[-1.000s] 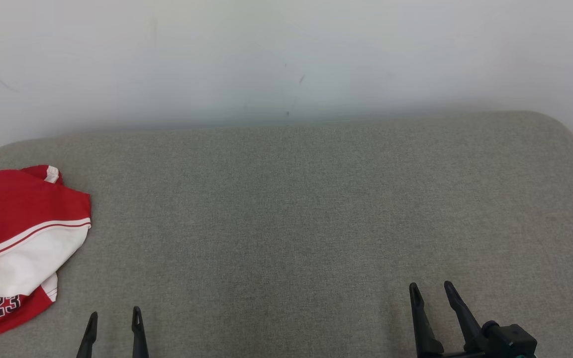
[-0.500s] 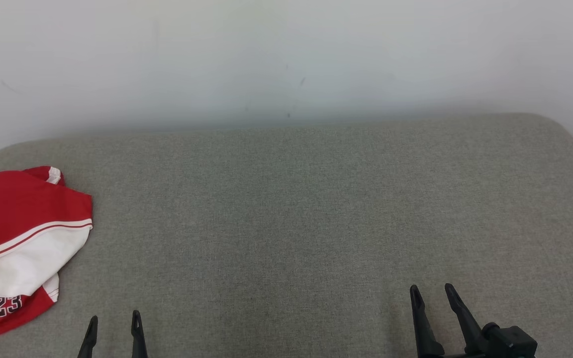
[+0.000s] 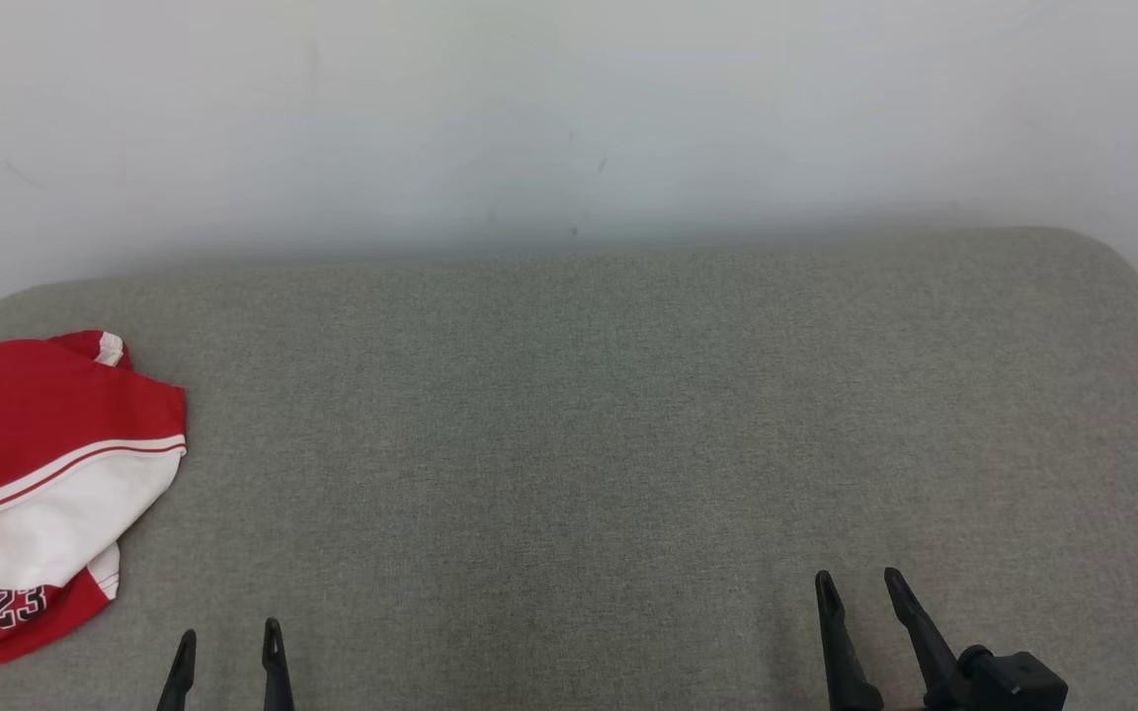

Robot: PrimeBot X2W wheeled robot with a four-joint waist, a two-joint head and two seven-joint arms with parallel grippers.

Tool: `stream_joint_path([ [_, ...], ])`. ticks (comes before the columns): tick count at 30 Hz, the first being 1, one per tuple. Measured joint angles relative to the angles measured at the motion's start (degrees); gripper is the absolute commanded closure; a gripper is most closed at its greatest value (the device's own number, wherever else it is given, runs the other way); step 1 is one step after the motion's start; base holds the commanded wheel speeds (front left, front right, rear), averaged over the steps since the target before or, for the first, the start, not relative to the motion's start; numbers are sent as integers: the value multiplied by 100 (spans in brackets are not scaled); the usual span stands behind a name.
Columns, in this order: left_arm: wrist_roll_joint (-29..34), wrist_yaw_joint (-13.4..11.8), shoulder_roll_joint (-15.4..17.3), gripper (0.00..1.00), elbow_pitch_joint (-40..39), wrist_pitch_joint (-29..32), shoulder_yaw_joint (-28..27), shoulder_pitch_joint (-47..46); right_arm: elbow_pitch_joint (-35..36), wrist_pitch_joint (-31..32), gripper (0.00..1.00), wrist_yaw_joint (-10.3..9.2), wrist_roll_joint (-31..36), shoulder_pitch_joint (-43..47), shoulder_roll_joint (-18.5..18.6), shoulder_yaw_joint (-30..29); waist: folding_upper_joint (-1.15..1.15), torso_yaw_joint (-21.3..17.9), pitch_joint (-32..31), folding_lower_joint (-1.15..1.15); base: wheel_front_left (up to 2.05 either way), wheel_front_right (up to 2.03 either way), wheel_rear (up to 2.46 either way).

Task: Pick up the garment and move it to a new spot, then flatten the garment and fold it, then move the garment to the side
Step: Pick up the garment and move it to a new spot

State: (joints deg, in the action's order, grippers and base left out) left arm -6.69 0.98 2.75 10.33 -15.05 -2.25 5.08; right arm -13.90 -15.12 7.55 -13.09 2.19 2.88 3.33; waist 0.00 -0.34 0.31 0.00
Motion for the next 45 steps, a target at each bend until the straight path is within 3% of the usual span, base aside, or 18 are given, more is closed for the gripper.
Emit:
stream_joint_path([
  [14, -48, 13, 0, 0, 67, -1, -18, -8, 10, 0, 0, 0, -27, 56, 1, -32, 0, 389, 0, 0, 0, 0, 0],
  [45, -26, 58, 3, 0, 102, 0, -236, 88, -42, -1, 0, 0, -49, 209, 1, 59, 0, 2452, -102, 0, 0, 0, 0],
])
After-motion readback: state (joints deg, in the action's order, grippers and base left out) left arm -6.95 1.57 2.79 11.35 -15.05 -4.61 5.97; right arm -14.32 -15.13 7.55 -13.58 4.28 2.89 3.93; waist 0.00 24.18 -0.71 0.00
